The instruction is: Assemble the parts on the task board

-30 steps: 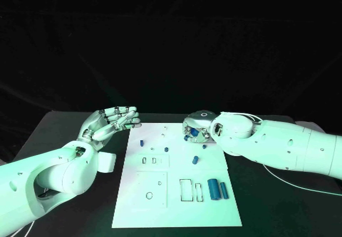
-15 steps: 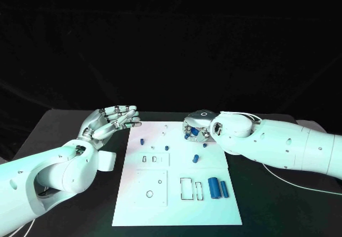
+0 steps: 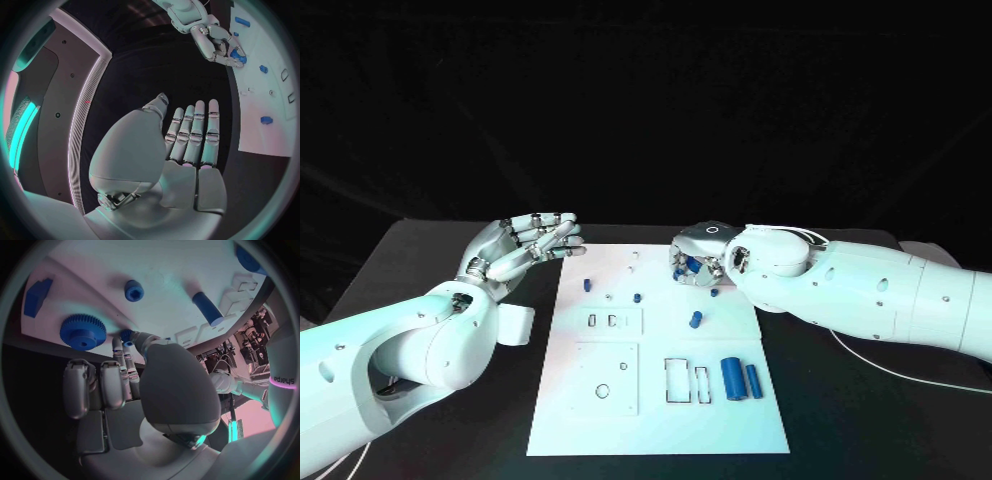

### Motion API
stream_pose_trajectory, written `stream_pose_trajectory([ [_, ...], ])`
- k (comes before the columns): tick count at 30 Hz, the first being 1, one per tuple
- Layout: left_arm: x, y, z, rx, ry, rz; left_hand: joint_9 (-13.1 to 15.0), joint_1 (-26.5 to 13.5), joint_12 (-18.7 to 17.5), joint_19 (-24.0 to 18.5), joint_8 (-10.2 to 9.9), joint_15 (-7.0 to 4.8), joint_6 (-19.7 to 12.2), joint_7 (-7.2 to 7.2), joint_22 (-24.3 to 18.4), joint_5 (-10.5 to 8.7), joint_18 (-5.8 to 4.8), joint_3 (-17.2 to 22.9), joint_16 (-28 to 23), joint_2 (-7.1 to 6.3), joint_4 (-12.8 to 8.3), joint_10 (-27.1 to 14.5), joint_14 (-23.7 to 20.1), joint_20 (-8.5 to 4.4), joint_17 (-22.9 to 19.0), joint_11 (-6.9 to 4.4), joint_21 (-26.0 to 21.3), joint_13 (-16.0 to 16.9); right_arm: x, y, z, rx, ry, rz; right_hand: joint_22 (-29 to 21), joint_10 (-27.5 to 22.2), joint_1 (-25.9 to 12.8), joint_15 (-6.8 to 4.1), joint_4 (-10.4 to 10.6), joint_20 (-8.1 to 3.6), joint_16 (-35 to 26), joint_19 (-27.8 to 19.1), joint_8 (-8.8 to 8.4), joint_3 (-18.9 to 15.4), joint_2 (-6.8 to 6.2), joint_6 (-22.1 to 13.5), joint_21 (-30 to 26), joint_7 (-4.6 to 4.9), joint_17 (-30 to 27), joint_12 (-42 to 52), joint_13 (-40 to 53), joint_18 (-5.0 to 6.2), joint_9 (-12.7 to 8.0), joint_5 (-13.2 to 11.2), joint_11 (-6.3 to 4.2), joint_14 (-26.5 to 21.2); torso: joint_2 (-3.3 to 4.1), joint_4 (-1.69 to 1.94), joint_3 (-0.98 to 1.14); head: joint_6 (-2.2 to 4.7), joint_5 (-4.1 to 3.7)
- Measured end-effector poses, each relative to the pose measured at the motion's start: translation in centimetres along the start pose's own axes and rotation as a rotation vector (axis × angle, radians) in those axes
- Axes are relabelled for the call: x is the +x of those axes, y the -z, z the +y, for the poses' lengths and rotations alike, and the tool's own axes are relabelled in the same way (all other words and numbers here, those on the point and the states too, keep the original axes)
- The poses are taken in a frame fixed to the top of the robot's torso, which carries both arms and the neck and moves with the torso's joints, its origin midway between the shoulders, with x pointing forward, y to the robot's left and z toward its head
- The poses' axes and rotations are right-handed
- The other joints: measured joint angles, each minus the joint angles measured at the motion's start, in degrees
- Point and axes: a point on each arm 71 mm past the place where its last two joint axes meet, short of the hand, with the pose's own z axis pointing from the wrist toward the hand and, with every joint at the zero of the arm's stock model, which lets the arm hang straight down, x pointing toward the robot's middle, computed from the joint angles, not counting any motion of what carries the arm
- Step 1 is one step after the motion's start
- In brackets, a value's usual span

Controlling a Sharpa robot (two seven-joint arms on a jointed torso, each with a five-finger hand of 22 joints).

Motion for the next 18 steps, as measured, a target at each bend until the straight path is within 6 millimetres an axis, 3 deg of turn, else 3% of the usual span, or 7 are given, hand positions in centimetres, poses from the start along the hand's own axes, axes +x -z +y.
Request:
stream_pose_trajectory([
  [5,0.0,-0.01,0.02,-0.002,0.0,0.001,-0.02,0.0,0.0,0.0,0.0,0.12,0.0,0.0,0.0,0.0,0.0,0.0,0.0,0.0,0.0,0.0,0.12,0.0,0.0,0.0,0.0,0.0,-0.02,0.0,-0.04,0.002,-0.004,-0.008,0.6,0.82,-0.34,0.0,-0.52,-0.23,0.36,0.23,0.61,0.83,0.33,0.62,0.59,-0.6,0.28,0.24,0.05,0.0,0.44,-0.01,-0.42,0.0,0.06,0.04,-0.02,-0.06,-0.04],
  [12,-0.04,-0.03,0.05,-0.004,0.0,0.0,-0.05,0.0,0.0,0.0,0.0,0.2,0.0,0.0,0.0,0.0,0.0,0.0,0.0,0.0,0.0,0.0,0.21,0.0,-0.01,0.0,0.0,0.0,-0.26,0.27,0.09,-0.002,-0.013,-0.045,0.66,1.84,-0.53,-0.22,-1.9,-0.42,0.65,0.83,1.26,2.2,0.55,1.17,1.44,-0.75,0.41,0.27,0.21,0.01,1.32,0.25,-0.62,-0.22,0.07,0.07,-0.05,-0.05,-0.04],
  [14,-0.06,-0.04,0.05,-0.004,0.0,0.0,-0.05,0.0,0.0,0.0,0.0,0.2,0.0,0.0,0.01,0.0,0.0,0.0,0.0,0.0,0.0,0.0,0.21,0.0,-0.01,0.0,0.0,0.0,-0.41,0.47,0.21,-0.006,-0.019,-0.062,0.66,1.84,-0.65,-0.22,-2.07,-0.42,0.65,0.83,1.26,2.53,0.73,1.17,1.64,-0.75,0.49,0.27,0.21,-0.75,1.41,0.25,-0.62,-0.22,0.07,0.07,-0.05,0.0,-0.04],
  [18,-0.09,-0.04,0.06,-0.005,0.0,0.0,-0.05,0.0,-0.24,0.0,0.0,0.2,0.0,0.0,0.01,0.0,0.01,0.0,0.0,0.0,0.0,0.0,0.21,0.0,0.02,0.0,0.0,0.0,-0.89,0.64,0.6,-0.015,-0.03,-0.102,0.66,1.84,-0.52,-0.22,-2.13,-0.62,0.65,1.03,1.23,2.79,1.17,1.17,1.64,-0.75,0.51,0.22,0.21,-0.91,1.59,0.24,-0.62,-0.22,0.07,0.07,-0.08,0.13,-0.04],
])
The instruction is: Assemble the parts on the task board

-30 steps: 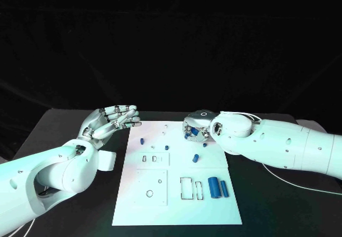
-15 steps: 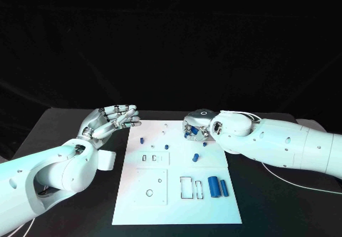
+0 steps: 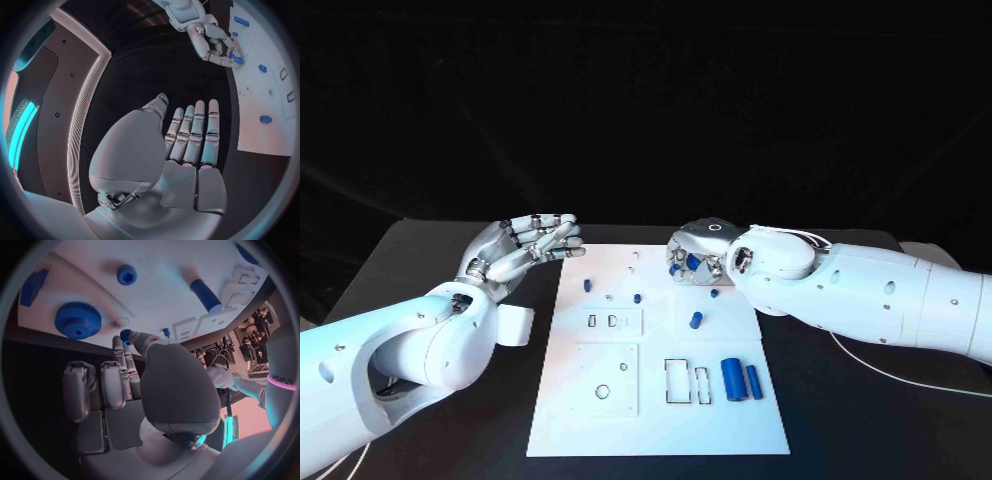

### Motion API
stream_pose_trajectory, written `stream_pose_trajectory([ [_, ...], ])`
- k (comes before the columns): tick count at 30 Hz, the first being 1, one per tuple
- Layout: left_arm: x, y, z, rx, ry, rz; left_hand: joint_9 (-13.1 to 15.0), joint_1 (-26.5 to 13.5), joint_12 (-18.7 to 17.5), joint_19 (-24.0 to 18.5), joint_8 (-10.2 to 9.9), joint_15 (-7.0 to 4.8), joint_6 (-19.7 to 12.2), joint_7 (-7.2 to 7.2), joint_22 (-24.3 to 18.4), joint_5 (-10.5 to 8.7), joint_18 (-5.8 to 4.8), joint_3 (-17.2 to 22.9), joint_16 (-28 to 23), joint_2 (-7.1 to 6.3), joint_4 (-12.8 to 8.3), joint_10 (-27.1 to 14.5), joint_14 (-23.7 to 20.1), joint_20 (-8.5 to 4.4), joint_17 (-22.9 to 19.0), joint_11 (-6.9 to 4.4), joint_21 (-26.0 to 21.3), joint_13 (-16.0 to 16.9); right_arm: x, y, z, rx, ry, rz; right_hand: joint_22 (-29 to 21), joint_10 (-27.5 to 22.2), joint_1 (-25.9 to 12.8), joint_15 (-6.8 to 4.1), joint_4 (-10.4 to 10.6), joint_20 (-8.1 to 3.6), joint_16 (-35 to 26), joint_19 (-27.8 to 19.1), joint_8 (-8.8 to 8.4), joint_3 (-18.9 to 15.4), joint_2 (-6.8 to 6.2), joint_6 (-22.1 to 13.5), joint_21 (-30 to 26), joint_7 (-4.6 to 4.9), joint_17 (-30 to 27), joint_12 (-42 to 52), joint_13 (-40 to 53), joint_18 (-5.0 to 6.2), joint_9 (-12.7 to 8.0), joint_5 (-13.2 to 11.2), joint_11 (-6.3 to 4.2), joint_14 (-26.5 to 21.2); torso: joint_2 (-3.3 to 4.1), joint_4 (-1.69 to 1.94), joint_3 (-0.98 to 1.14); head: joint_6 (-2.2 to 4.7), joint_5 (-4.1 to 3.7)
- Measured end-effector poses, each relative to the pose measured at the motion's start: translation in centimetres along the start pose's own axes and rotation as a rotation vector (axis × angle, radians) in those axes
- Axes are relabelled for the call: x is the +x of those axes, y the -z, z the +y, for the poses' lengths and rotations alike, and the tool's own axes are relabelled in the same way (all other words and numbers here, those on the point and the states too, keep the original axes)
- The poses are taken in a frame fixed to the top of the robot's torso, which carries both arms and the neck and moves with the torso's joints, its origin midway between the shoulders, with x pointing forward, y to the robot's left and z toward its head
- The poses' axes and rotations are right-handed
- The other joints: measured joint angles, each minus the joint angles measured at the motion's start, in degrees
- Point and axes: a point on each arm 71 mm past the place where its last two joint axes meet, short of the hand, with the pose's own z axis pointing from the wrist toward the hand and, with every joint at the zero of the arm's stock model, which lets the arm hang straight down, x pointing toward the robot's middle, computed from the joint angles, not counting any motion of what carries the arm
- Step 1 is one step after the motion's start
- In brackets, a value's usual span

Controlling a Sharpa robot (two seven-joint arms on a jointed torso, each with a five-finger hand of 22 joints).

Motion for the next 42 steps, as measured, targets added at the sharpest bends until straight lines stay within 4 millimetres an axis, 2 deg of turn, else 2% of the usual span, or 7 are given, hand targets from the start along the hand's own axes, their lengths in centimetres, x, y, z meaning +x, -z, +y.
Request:
stream_pose_trajectory([
  [8,0.0,0.0,0.0,-0.001,0.001,0.001,0.0,0.0,0.0,0.0,0.0,0.0,0.0,0.0,-0.05,0.0,0.0,0.0,0.0,0.0,0.0,0.0,0.0,0.0,0.03,0.0,0.0,0.0,-1.0,-0.9,0.7,-0.002,-0.008,-0.084,-0.01,0.0,0.01,0.0,-0.3,0.0,0.0,0.0,0.29,0.3,0.14,-0.07,0.0,0.05,0.0,-0.01,-0.03,0.0,0.16,-0.12,0.0,0.0,0.07,0.13,-0.04,0.73,0.02],
  [17,0.2,-0.1,0.1,-0.002,0.004,0.007,0.0,0.0,0.0,0.0,0.0,0.0,0.0,0.0,-0.04,0.0,-0.01,0.0,0.0,0.0,0.0,0.0,0.0,0.0,0.02,0.0,0.0,0.0,-1.4,-3.2,2.0,-0.007,-0.016,-0.143,-0.01,-0.01,0.02,0.0,-0.47,0.21,0.22,0.21,0.29,0.46,0.13,-0.1,0.23,0.07,0.02,-0.02,-0.11,0.01,0.3,-0.15,0.01,0.0,0.18,0.31,-0.07,1.03,0.09],
  [25,0.4,-0.2,0.1,-0.003,0.007,0.012,0.0,0.0,0.01,0.0,0.0,0.0,0.0,0.0,-0.04,0.0,-0.01,0.0,0.0,0.0,0.0,0.0,0.0,0.0,0.02,0.0,0.0,0.0,-1.1,-4.5,2.3,0.006,-0.017,-0.158,-0.02,-0.01,0.0,0.0,-0.72,0.21,0.22,0.2,0.28,0.7,0.13,-0.14,0.23,0.1,0.04,-0.09,-0.08,0.01,0.43,-0.36,0.02,0.0,0.22,0.48,-0.1,1.05,0.15],
  [32,0.4,-0.2,0.1,-0.004,0.008,0.013,0.0,0.0,0.01,0.0,0.0,0.0,0.0,0.0,-0.11,0.0,-0.01,0.0,0.0,0.0,0.0,0.0,0.0,0.0,0.07,0.0,0.0,0.0,-0.8,-5.1,2.4,0.015,-0.018,-0.157,-0.02,-0.02,-0.39,0.0,-0.72,0.21,0.22,0.2,0.2,0.69,0.52,-0.25,0.23,0.14,0.03,-0.09,-0.08,0.01,0.56,-0.71,0.02,0.0,0.32,0.49,-0.11,0.97,0.22],
  [42,0.4,-0.2,0.1,-0.005,0.009,0.015,0.01,0.0,0.01,0.0,0.0,0.0,0.0,0.0,-0.11,0.0,-0.01,0.0,0.0,0.0,0.0,0.0,0.0,0.0,0.07,0.0,0.0,0.0,-0.3,-5.3,2.1,0.027,-0.024,-0.144,-0.03,-0.01,-0.85,0.0,-0.72,0.21,0.22,0.2,0.51,0.69,0.19,-0.39,0.23,0.15,0.02,-0.09,-0.07,0.01,0.67,-0.8,0.02,0.0,0.39,0.55,-0.12,0.47,0.34],
])
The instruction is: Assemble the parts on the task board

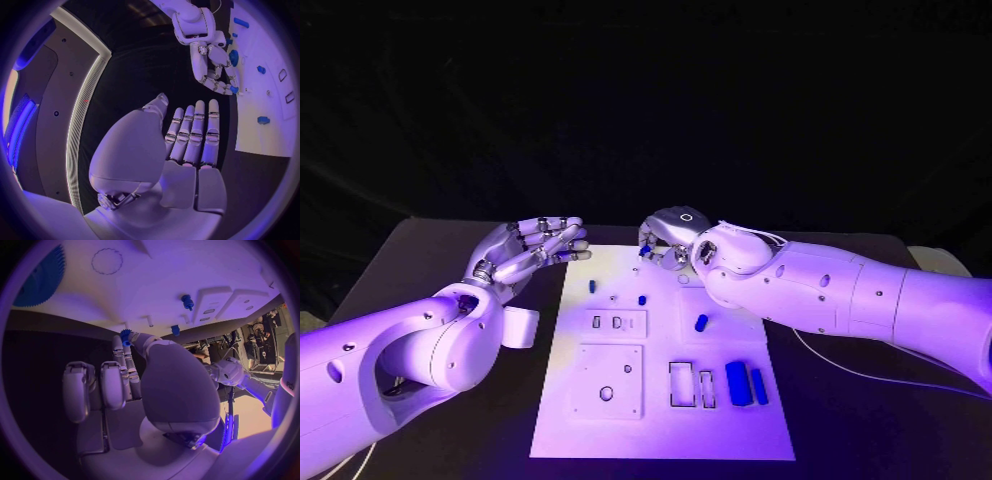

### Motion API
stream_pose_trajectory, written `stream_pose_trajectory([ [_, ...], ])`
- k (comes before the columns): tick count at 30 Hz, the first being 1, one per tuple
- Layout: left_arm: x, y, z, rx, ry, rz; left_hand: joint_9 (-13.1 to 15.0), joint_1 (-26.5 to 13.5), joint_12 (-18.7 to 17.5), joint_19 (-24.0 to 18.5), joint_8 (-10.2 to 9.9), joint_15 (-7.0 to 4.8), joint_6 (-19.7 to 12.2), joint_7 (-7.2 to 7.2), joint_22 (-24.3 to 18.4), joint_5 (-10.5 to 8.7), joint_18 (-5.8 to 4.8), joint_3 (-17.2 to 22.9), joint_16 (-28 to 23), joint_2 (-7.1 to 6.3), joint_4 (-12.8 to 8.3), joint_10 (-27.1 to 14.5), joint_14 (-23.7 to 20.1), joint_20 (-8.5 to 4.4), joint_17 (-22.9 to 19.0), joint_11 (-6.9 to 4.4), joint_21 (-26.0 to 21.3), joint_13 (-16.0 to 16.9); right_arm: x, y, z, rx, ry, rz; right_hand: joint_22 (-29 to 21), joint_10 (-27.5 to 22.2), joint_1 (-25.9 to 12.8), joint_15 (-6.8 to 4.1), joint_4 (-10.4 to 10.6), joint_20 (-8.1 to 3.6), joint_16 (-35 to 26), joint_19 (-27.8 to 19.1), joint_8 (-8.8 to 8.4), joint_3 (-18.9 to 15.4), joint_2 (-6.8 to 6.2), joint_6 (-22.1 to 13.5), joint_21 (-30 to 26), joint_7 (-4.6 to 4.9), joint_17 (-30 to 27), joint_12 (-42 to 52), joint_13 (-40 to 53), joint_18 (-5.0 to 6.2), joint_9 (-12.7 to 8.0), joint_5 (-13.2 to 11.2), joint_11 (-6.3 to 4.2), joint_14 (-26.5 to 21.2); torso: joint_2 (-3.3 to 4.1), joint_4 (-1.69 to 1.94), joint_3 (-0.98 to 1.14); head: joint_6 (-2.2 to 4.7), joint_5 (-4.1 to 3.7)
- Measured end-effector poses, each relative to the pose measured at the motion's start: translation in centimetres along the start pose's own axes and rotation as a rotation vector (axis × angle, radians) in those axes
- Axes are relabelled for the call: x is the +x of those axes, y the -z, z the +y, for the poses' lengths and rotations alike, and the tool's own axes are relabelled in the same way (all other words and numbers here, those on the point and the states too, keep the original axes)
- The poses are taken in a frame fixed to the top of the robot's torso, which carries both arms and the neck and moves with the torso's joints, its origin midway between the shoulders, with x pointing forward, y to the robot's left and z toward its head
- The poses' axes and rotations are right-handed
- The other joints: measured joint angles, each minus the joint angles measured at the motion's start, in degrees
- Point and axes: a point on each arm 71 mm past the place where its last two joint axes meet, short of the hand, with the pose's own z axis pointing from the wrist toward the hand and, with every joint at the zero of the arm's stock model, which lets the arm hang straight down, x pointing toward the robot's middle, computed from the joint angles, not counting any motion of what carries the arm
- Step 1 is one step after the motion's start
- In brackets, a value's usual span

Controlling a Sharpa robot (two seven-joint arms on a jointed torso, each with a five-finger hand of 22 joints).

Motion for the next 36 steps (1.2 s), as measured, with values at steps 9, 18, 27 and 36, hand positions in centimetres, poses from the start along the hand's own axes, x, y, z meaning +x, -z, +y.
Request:
stream_pose_trajectory([
  [9,0.0,0.0,0.0,-0.001,0.001,0.001,-0.01,0.0,0.0,0.0,0.0,0.0,0.0,0.0,-0.01,0.0,0.0,0.07,0.0,0.0,0.07,0.0,0.0,0.0,-0.01,0.0,0.0,0.0,0.3,-0.2,0.1,0.003,0.0,0.011,-0.01,0.0,-0.16,0.0,-0.16,0.0,0.0,0.0,0.0,0.15,-0.16,-0.01,0.0,0.0,-0.04,0.0,-0.02,0.0,0.0,-0.19,0.0,0.0,0.0,-0.05,-0.03,-0.07,0.16],
  [18,0.0,0.0,0.0,-0.001,0.001,0.002,-0.06,0.0,0.0,0.0,0.0,0.0,0.0,0.0,-0.06,0.0,0.0,0.16,0.0,0.0,0.16,0.0,0.0,0.0,0.04,0.0,0.0,0.0,0.4,-0.5,0.3,0.002,0.0,0.014,-0.01,0.0,-0.52,0.0,-0.16,0.0,0.0,0.0,-0.02,0.15,0.06,-0.11,0.0,0.07,-0.12,0.01,0.0,0.0,0.16,-0.32,0.0,0.0,0.04,-0.02,-0.03,-0.09,0.21],
  [27,0.0,-0.1,0.0,-0.002,0.001,0.002,-0.06,0.0,0.0,0.0,0.0,0.0,0.0,0.0,-0.06,0.0,0.0,0.16,0.0,0.0,0.16,0.0,0.0,0.0,0.03,0.0,0.0,0.0,0.5,-0.7,0.5,0.0,-0.001,0.014,0.02,-0.21,-1.04,0.0,-0.24,0.0,0.0,0.0,-0.04,0.23,-0.23,-0.51,0.0,0.32,-0.24,-0.26,-0.12,0.0,0.23,-0.63,0.21,0.0,0.07,-0.03,-0.04,-0.12,0.32],
  [36,0.1,-0.1,0.0,-0.003,0.001,0.003,-0.05,0.0,0.0,0.0,0.0,0.0,0.0,0.0,-0.05,0.0,0.0,0.16,0.0,0.0,0.16,0.0,0.0,0.0,0.03,0.0,0.0,0.0,0.8,-1.0,0.4,0.01,0.003,0.024,-2.04,-5.2,-3.7,0.95,-0.55,1.53,-1.05,-2.59,-3.15,0.87,-2.02,-5.86,-2.67,2.16,-3.23,-0.31,-0.99,0.01,-0.31,-3.49,2.02,0.09,0.09,-0.03,-0.05,-0.03,0.35],
])
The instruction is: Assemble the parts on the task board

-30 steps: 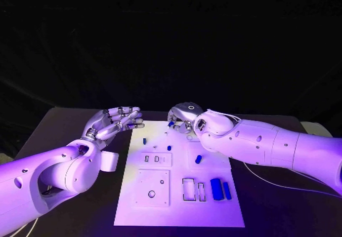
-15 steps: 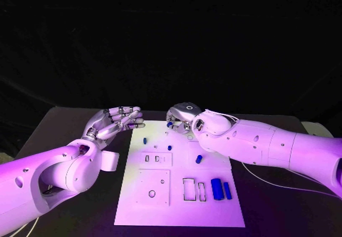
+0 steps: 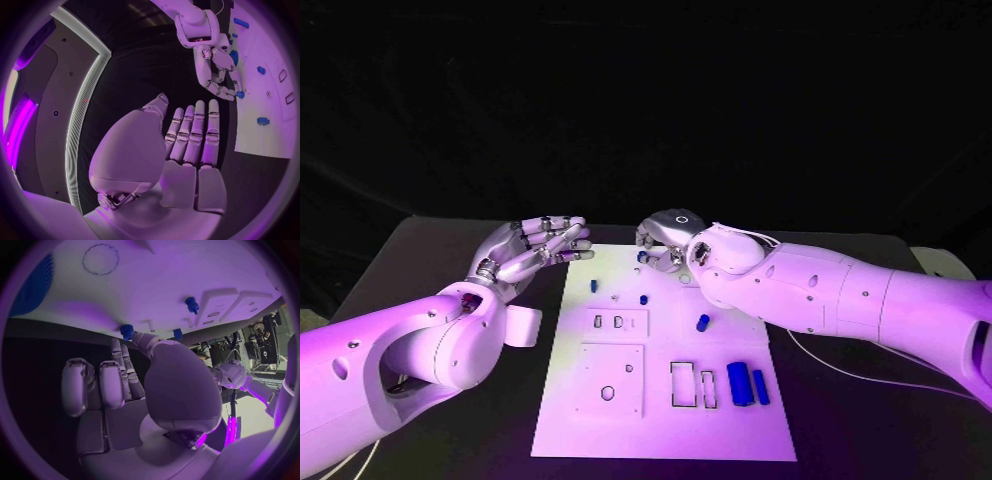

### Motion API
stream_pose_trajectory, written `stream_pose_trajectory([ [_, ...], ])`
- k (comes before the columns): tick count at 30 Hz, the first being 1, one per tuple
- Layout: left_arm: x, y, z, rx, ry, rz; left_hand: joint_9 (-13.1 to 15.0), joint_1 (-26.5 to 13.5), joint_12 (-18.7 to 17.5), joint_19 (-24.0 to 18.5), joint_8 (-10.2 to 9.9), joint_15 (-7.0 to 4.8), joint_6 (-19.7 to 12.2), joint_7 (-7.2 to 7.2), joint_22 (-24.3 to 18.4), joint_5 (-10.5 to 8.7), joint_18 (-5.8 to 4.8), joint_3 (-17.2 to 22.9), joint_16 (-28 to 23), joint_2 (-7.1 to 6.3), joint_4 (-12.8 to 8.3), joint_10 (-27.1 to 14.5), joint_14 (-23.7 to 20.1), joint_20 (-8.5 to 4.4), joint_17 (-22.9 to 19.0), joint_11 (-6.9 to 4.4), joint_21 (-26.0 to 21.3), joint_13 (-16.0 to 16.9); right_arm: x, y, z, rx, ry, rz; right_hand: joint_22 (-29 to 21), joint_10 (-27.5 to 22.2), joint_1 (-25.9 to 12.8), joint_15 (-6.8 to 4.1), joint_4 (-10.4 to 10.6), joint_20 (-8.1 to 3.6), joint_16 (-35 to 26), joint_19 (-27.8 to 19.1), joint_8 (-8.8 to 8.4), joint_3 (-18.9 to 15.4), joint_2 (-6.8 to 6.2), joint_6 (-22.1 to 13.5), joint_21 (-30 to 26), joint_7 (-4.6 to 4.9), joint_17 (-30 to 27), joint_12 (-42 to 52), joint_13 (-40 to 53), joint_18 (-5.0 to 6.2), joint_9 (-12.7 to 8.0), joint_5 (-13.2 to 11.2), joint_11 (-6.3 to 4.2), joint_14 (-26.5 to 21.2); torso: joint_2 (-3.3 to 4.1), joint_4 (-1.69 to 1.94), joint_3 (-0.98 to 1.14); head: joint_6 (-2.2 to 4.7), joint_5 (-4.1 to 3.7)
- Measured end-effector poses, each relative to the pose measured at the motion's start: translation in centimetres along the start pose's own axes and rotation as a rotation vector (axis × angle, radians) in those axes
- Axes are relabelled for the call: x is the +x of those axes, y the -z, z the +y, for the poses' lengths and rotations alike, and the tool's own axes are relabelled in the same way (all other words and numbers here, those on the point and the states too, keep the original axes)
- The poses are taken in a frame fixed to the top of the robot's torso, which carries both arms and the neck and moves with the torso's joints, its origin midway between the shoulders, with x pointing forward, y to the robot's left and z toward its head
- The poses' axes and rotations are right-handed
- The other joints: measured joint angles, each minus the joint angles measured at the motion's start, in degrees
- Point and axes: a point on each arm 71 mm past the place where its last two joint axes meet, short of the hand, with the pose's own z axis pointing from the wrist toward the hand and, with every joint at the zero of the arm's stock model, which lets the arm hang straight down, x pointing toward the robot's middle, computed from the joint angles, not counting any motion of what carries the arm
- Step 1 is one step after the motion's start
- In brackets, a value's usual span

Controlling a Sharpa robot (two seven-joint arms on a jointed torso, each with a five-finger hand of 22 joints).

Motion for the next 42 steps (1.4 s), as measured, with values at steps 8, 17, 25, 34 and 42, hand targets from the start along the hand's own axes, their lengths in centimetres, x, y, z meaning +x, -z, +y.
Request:
stream_pose_trajectory([
  [8,0.0,0.0,0.0,-0.001,0.0,0.0,0.0,0.0,-0.32,0.2,-0.29,0.0,0.0,0.0,-0.09,0.0,0.0,0.0,0.0,0.0,0.0,0.0,0.0,-0.2,0.07,0.0,0.0,0.0,-0.1,0.5,-0.2,0.0,-0.004,0.003,-4.17,-3.51,-0.73,0.6,-0.81,0.51,-1.08,-2.35,-1.82,-0.82,-0.76,-2.31,-2.66,0.7,-2.47,0.0,-0.38,0.92,-0.48,-1.27,0.73,0.01,0.02,-0.05,0.02,0.04,0.09],
  [17,-0.4,0.1,0.0,-0.003,-0.004,-0.007,0.0,0.0,-0.32,0.2,-0.29,0.0,0.0,0.0,-0.09,0.0,0.0,0.16,0.0,0.0,-0.16,0.0,0.0,-0.2,0.06,0.0,0.0,0.0,-1.6,4.6,-2.4,0.008,-0.038,-0.033,1.55,3.26,-1.03,0.21,-1.02,-0.36,0.72,0.81,-0.82,-0.91,-0.46,1.03,0.46,0.04,0.47,3.08,1.54,0.92,0.33,0.21,-0.55,-0.05,-0.01,-0.36,0.12,0.43,0.25],
  [25,-0.7,0.1,0.0,-0.005,-0.005,-0.01,0.0,0.0,-0.32,0.2,-0.29,0.0,0.0,0.0,-0.14,0.0,0.0,0.16,0.0,0.0,-0.16,0.0,0.0,-0.2,0.06,0.0,0.0,0.0,-3.9,8.4,-7.1,0.138,-0.163,-0.048,2.08,14.04,-3.07,-2.92,-1.82,-3.09,3.88,3.52,0.74,-5.53,-2.2,1.96,5.59,-2.81,5.57,21.62,18.08,-0.94,1.55,4.21,-4.07,0.01,-0.19,-1.14,0.36,1.07,0.13],
  [34,-0.8,0.1,0.0,-0.007,-0.005,-0.008,-0.05,0.0,-0.32,0.2,-0.29,0.0,0.0,0.0,-0.13,0.0,0.0,0.16,0.0,0.0,-0.16,0.0,0.0,-0.2,0.06,0.0,0.0,0.0,-3.4,9.6,-9.5,0.229,-0.274,0.037,2.07,17.12,-4.06,-2.27,-0.69,-2.53,8.04,3.6,3.83,-9.3,-1.21,-1.68,8.23,-2.12,8.67,61.11,58.26,-1.83,3.45,4.54,-3.27,-0.01,-0.24,-1.6,0.72,1.26,0.02],
  [42,-0.8,0.0,0.0,-0.009,-0.002,-0.003,-0.04,0.0,-0.32,0.2,-0.29,0.0,0.0,0.0,-0.13,0.0,-0.01,0.15,0.0,0.0,-0.16,0.0,0.0,-0.2,0.11,0.0,0.0,0.0,-2.4,9.3,-9.8,0.25,-0.304,0.087,2.07,19.85,-3.75,-1.86,0.31,-1.89,9.94,3.64,5.56,-11.3,-0.9,-4.4,9.1,-1.33,8.67,76.06,68.97,-1.82,4.32,4.65,-2.56,0.01,-0.23,-1.51,0.72,0.92,-0.18],
])
